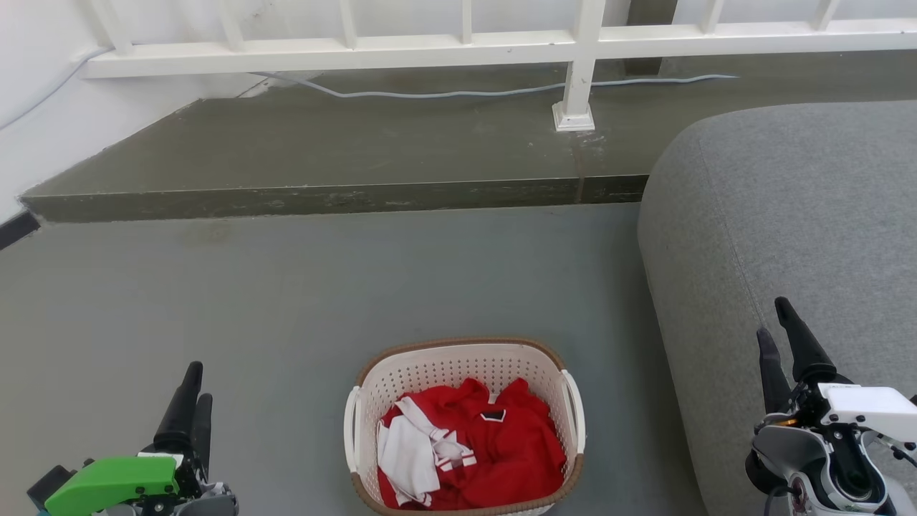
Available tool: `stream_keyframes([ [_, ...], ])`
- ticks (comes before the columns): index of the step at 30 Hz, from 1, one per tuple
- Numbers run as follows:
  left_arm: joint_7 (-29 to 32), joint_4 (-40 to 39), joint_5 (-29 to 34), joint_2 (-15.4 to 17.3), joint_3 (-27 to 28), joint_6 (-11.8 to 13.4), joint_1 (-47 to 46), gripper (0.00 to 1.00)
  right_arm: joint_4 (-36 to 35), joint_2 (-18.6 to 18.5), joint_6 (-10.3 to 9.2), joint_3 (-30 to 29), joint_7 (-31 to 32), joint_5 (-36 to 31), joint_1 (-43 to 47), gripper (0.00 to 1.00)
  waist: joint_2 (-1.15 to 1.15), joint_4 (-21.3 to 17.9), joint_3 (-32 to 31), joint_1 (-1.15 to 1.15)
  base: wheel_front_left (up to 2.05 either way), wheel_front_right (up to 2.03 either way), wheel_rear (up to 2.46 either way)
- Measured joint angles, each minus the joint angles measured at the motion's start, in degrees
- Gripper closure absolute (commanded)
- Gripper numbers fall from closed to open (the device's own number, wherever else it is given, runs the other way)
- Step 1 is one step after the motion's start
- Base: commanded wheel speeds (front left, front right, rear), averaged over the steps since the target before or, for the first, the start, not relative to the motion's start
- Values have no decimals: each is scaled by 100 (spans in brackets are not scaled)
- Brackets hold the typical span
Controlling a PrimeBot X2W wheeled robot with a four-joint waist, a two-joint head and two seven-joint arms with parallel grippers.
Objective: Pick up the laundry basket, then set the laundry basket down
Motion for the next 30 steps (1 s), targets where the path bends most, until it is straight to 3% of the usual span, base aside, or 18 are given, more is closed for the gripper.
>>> stream_keyframes([
  [14, -254, -243, 98, 8, -115, 0, -1, 0, -203, -36, 1, 215, -209, -230, -6, 0, 0, 8, 21, 0, 0, 0, 0],
  [30, -589, -480, 1011, 202, -535, 0, -8, 0, -467, -353, 3, 826, -643, -1136, -123, 0, 0, 14, 56, 0, 0, 0, 0],
])
